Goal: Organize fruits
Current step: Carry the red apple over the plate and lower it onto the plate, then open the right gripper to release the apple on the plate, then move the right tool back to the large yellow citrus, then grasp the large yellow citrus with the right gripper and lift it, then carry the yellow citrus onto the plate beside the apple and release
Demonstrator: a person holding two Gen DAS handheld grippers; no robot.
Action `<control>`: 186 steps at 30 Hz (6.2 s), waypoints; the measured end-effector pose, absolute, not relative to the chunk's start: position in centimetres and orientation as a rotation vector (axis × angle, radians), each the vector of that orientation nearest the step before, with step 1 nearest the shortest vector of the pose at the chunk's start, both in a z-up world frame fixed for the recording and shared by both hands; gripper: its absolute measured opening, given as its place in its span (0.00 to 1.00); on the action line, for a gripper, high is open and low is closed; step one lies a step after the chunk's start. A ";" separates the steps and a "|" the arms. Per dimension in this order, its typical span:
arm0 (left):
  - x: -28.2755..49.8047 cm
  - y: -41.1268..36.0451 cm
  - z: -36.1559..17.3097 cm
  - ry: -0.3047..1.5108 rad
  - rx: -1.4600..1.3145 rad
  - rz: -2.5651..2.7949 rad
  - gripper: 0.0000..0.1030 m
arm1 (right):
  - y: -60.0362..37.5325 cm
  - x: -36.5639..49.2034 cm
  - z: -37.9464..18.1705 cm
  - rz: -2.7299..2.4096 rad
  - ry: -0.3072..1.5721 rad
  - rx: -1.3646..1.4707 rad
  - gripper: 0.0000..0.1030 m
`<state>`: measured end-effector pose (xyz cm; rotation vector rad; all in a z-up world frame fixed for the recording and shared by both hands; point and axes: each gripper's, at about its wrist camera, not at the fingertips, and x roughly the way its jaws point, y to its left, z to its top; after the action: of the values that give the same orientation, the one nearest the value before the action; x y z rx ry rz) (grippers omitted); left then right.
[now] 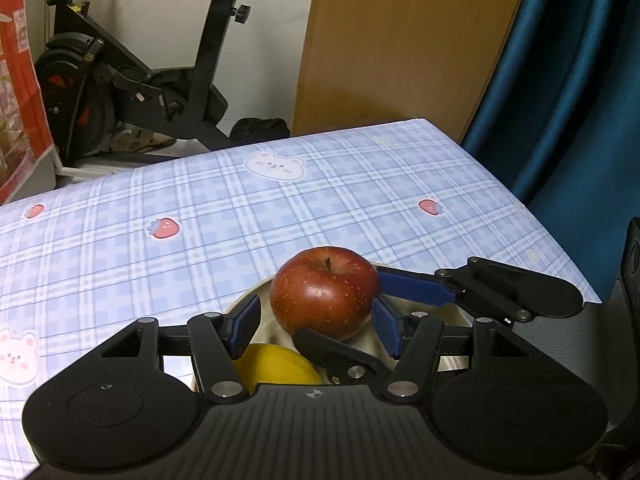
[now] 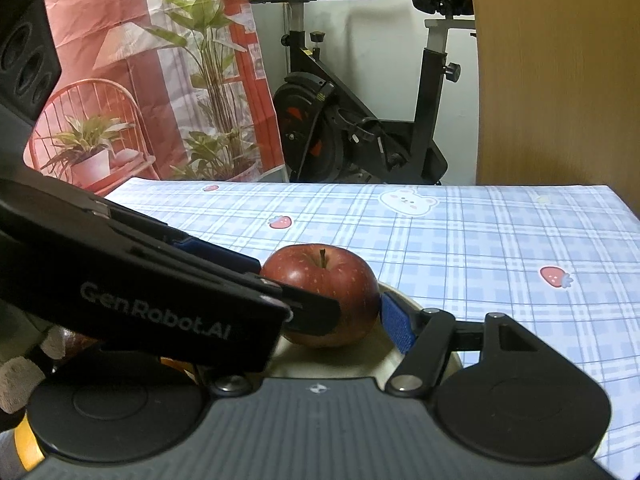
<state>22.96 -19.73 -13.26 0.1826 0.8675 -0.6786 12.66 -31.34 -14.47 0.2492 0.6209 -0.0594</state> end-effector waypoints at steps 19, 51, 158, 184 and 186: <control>19.4 -14.1 -10.2 0.790 0.088 -0.688 0.63 | -29.5 8.0 -12.6 -0.128 0.604 0.342 0.66; 9.6 -0.8 -9.0 0.643 0.023 -0.424 0.84 | -18.2 2.8 -11.4 0.005 0.547 0.170 0.66; 8.7 -4.8 -8.7 0.729 0.052 -0.639 0.57 | -16.1 1.6 -10.0 0.142 0.544 0.221 0.55; 17.1 -16.2 -9.6 0.759 0.149 -0.743 0.57 | -28.3 4.3 -10.1 0.002 0.551 0.284 0.55; 17.5 -17.1 -10.3 0.772 0.156 -0.749 0.57 | -29.2 4.3 -10.8 -0.013 0.563 0.290 0.55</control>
<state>17.54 -17.07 -10.29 0.1555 0.7723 -0.7485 4.33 -29.24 -10.75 0.2904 0.5629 -0.0134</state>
